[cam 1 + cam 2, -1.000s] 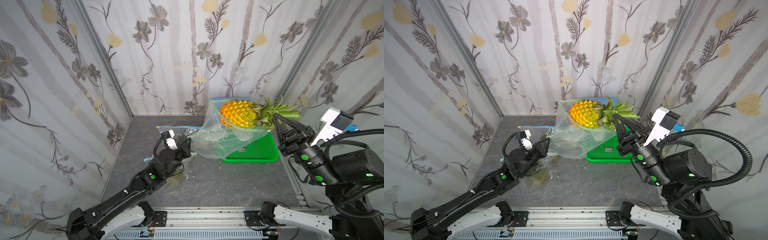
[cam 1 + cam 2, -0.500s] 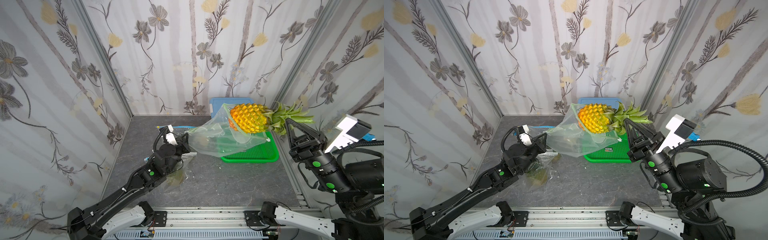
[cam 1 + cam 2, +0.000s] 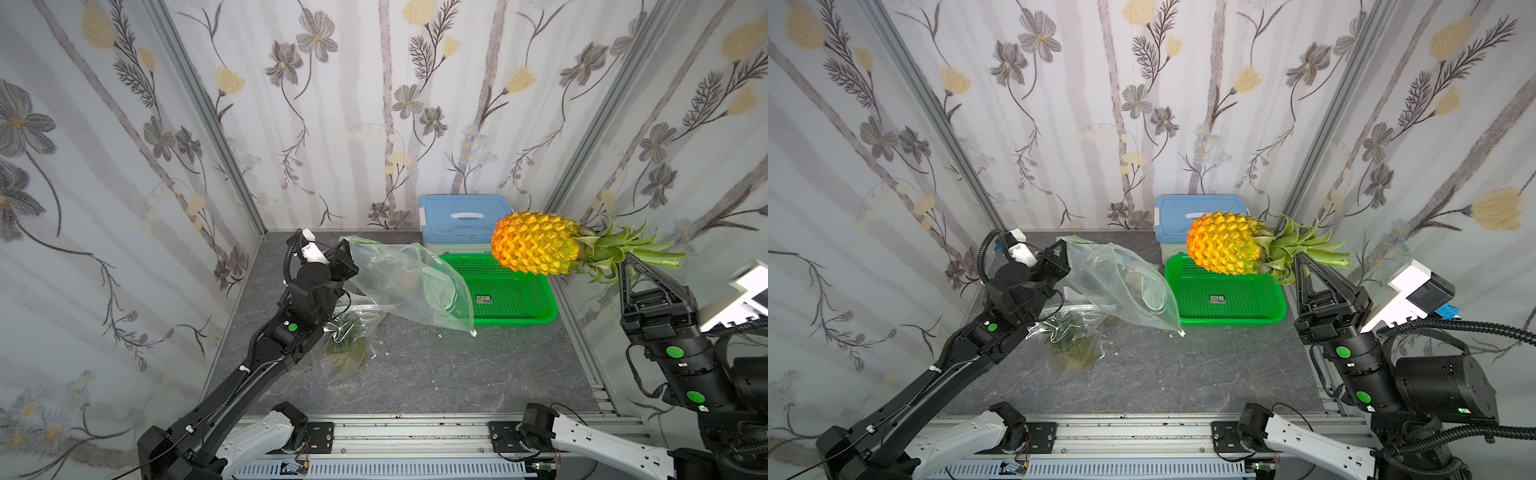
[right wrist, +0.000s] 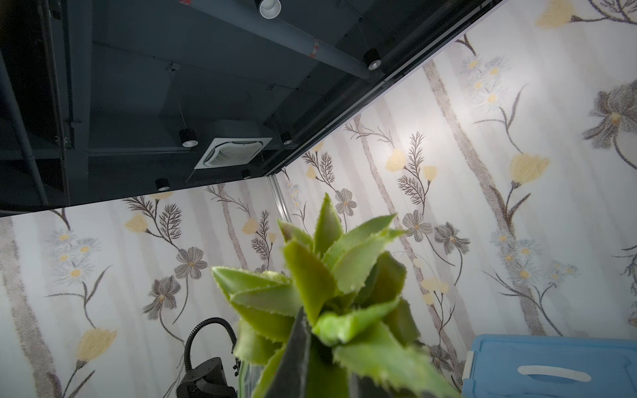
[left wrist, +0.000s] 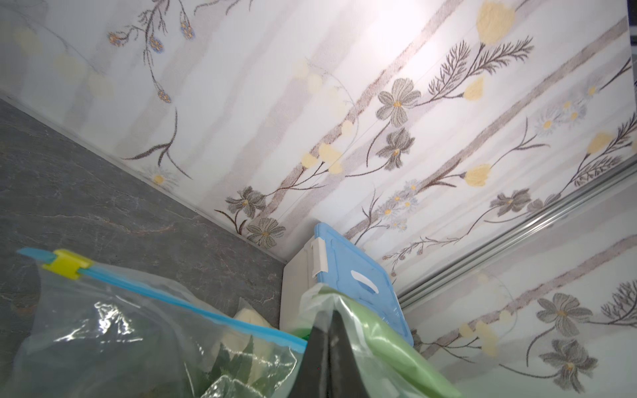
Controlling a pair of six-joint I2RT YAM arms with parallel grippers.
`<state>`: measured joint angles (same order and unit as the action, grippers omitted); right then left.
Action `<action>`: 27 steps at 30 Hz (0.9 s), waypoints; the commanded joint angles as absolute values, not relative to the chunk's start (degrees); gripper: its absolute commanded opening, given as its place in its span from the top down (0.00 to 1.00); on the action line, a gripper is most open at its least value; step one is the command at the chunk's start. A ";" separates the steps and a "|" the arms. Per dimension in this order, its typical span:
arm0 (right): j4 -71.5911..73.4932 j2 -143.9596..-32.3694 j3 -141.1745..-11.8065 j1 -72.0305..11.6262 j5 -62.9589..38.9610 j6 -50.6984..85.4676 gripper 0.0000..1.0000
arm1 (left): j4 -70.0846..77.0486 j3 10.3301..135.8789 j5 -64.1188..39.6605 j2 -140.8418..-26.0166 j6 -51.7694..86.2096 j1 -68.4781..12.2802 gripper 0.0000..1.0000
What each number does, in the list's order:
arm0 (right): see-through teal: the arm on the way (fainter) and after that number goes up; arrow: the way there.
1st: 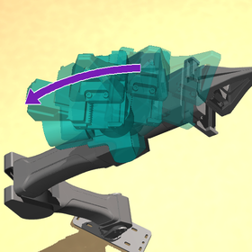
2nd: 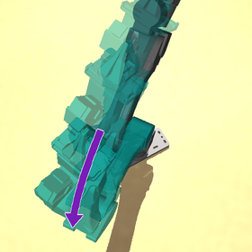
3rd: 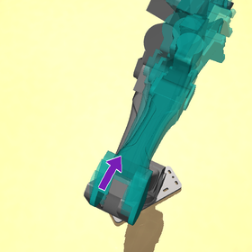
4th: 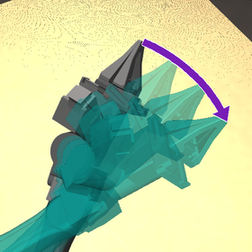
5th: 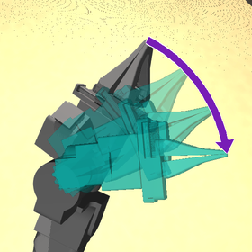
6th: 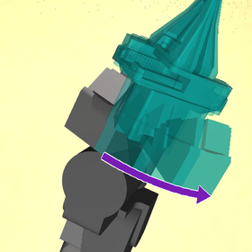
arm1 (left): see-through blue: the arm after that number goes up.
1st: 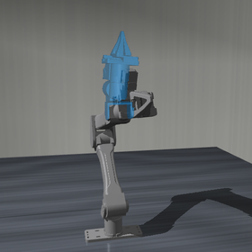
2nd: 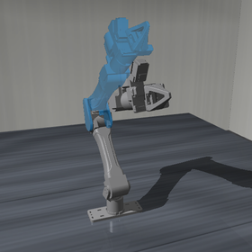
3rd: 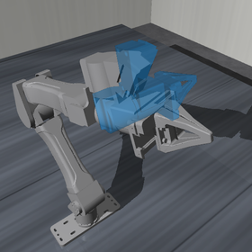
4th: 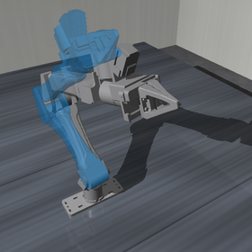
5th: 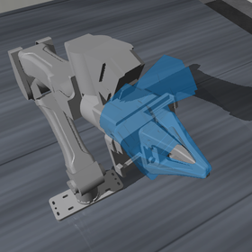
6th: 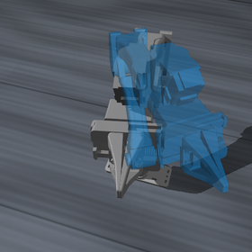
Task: Open the zip-top bag and take out the pineapple
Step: Pick up the pineapple from the zipper food storage bag, then place the zipper food storage bag at the center of the board.
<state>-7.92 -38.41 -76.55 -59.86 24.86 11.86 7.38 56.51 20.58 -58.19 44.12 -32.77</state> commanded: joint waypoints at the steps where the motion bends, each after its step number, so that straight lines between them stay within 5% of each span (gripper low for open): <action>1: -4.46 -38.87 -75.78 -59.85 26.62 11.56 1.00 | 12.74 60.79 19.79 -57.90 46.44 -30.97 1.00; 17: -13.02 -49.44 -68.38 -58.29 50.38 9.21 1.00 | 5.83 63.16 23.44 -46.80 43.30 -5.37 1.00; 27: -15.11 -61.45 -66.36 -38.58 34.14 15.15 1.00 | -5.50 58.07 17.85 -45.88 41.86 12.87 1.00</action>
